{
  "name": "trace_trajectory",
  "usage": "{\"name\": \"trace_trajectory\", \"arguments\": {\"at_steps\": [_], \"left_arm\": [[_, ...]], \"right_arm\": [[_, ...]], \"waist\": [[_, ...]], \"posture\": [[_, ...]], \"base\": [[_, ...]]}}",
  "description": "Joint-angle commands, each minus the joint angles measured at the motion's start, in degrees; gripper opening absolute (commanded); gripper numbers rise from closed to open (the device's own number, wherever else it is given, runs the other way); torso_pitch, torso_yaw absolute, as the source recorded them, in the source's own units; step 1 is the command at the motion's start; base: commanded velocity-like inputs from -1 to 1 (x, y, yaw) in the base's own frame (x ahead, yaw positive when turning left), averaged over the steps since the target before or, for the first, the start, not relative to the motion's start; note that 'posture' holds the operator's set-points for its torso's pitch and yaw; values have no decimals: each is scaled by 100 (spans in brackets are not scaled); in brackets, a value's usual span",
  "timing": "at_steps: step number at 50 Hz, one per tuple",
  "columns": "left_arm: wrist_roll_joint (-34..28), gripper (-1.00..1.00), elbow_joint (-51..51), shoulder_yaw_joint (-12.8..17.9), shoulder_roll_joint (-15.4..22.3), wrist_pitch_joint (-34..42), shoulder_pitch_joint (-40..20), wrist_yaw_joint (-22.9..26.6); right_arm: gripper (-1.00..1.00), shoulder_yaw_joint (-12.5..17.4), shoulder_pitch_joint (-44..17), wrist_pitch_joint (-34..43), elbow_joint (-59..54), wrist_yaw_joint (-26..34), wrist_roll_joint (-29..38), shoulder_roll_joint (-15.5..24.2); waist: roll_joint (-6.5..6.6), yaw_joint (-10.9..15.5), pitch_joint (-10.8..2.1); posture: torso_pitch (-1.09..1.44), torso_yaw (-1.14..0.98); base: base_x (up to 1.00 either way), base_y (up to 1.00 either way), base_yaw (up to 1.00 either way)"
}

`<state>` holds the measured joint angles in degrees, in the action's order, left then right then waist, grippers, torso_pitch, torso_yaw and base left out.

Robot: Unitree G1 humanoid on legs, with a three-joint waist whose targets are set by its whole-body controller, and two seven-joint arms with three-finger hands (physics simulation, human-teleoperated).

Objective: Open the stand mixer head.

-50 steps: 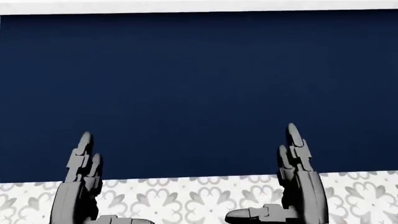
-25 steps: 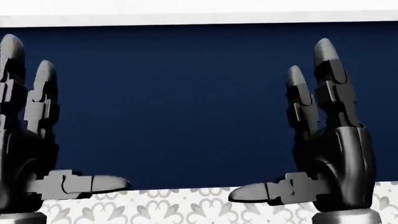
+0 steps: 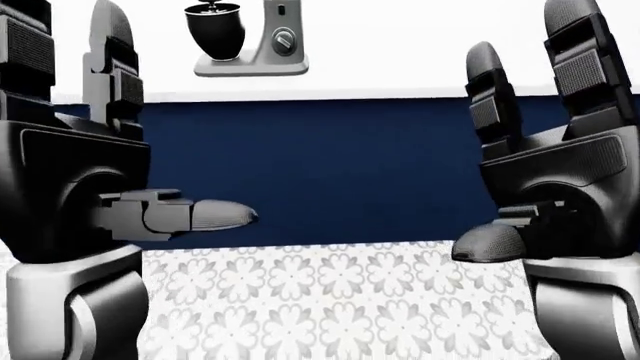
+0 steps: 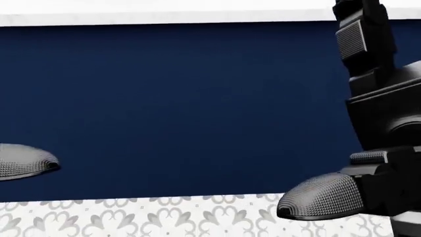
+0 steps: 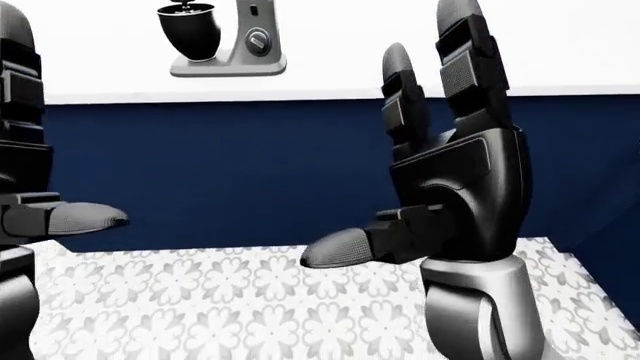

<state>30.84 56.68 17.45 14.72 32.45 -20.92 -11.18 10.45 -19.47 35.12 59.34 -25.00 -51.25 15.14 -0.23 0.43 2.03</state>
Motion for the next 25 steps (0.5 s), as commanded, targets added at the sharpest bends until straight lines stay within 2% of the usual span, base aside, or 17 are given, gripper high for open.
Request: {"name": "trace_trajectory", "arguments": {"at_steps": [1,7,14,15,16,17,18,19,20,21,22,23,25], "left_arm": [[400,100,139,213,227,74,-264,-284],[686,100,115,258,534,-11,-324,-550],[713,100,23,268,605,-100,-309,-576],[712,100,17,265,608,-104,-310,-581],[697,100,9,251,601,-117,-296,-571],[675,100,1,237,595,-123,-290,-563],[677,100,4,241,595,-118,-293,-561],[678,100,-3,248,593,-117,-293,-560],[667,100,-3,243,590,-123,-286,-550],[653,100,-6,236,585,-123,-284,-546],[647,100,-6,232,580,-121,-285,-545],[625,100,-1,215,571,-126,-273,-529],[599,100,-12,213,554,-131,-264,-504]], "right_arm": [[100,-10,-97,-290,66,-260,-263,161],[100,-36,-163,-424,66,-449,-439,353],[100,-7,-175,-300,66,-400,-261,219],[100,-5,-162,-248,66,-346,-180,177],[100,-23,-118,-194,66,-263,-74,123],[100,-4,-120,-156,66,-248,-66,68],[100,27,-139,-130,66,-272,-135,55],[100,66,-149,-90,66,-285,-128,20],[100,74,-142,-88,66,-233,-45,-20],[100,64,-147,-68,66,-205,-19,-15],[100,10,-130,-79,66,-125,111,30],[100,-11,-106,-81,66,-103,149,14],[100,25,-96,-80,66,-134,4,-16]], "waist": [[10,-4,-66],[5,-10,-19],[8,-7,-11],[-10,-30,-114],[-220,-54,-24],[-330,-22,-64],[-397,-44,72],[-215,-51,1],[-113,-87,-38],[64,-119,9],[388,-141,-8],[147,-107,2],[-144,-56,173]], "posture": [[0,0],[0,0],[0,0],[0,0],[0,0],[0,0],[0,0],[0,0],[0,0],[0,0],[0,0],[0,0],[0,0]], "base": [[0,0,0],[0,0,0],[0,0,0],[0,100,0],[0,100,0],[-1,100,0],[0,2,0],[0,0,0],[0,0,0],[0,0,0],[-2,100,0],[-4,100,0],[-2,50,0]]}}
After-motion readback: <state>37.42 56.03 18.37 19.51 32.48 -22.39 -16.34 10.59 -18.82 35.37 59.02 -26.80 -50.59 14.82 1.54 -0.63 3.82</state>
